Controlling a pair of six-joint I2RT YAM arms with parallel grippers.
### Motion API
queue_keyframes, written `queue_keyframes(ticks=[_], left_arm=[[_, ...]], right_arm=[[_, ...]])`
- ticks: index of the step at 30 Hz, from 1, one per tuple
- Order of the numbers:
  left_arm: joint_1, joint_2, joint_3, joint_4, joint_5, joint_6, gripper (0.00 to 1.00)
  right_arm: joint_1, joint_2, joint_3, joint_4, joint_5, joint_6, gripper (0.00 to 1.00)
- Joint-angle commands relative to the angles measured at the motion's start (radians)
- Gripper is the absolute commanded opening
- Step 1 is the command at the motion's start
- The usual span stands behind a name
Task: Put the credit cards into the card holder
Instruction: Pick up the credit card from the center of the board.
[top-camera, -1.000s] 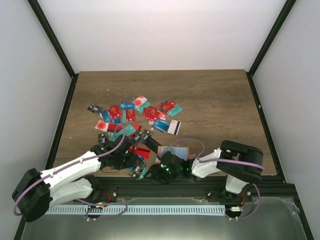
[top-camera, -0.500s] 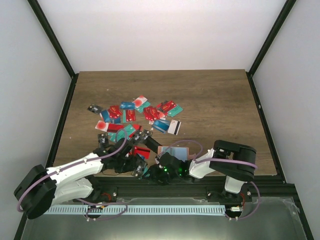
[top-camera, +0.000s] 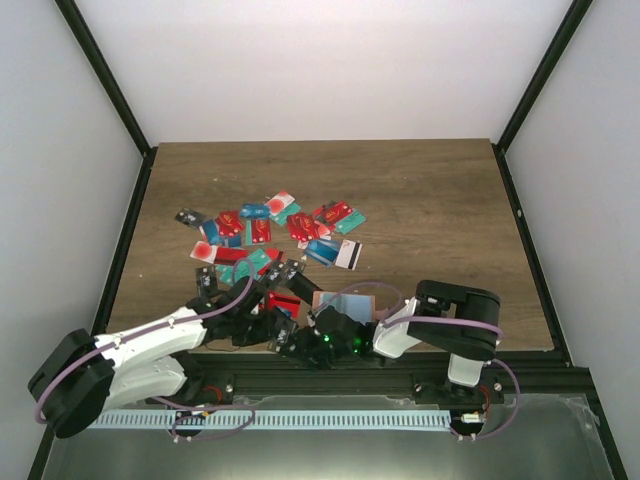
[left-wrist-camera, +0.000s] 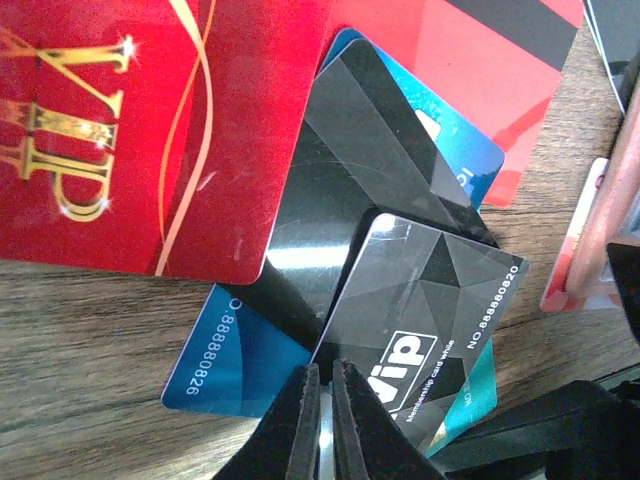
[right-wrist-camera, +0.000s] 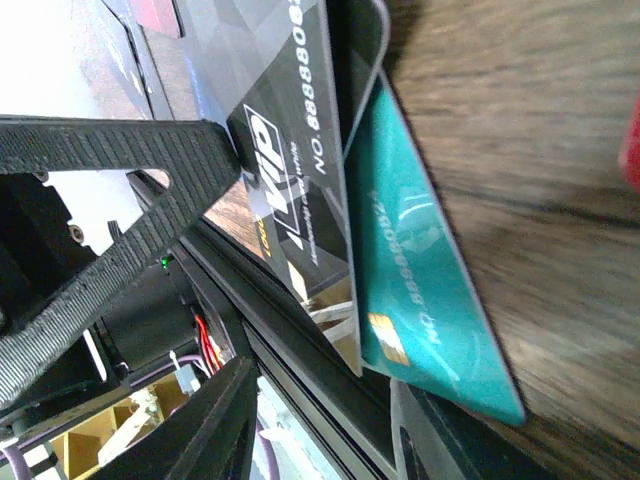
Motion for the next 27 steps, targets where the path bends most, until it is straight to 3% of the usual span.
queue_keyframes(ticks=[1, 13, 19, 23, 27], left_arm=[[-0.001, 0.008, -0.056, -0.016, 0.034, -0.014, 0.07], [-0.021, -0.129, -0.166, 0.073, 0.170, -0.061, 0.07], [-0.033, -0.158, -0.139, 0.046, 0.201, -0.050, 0.05], [-0.032, -0.224, 0.007, -0.117, 0.055, -0.040, 0.12], [-0.013, -0.176, 0.133, -0.212, -0.095, -0.024, 0.23]], right_arm=[[-0.006, 0.065, 0.020, -0.053, 0.089, 0.051, 0.40], [-0.008, 0.059, -0.019, -0.057, 0.094, 0.070, 0.34], [-0.010, 0.053, -0.009, -0.110, 0.071, 0.051, 0.29], [-0.011, 0.010, -0.030, -0.185, 0.061, 0.034, 0.30], [-0.008, -0.013, -0.059, -0.192, 0.056, 0.012, 0.32]])
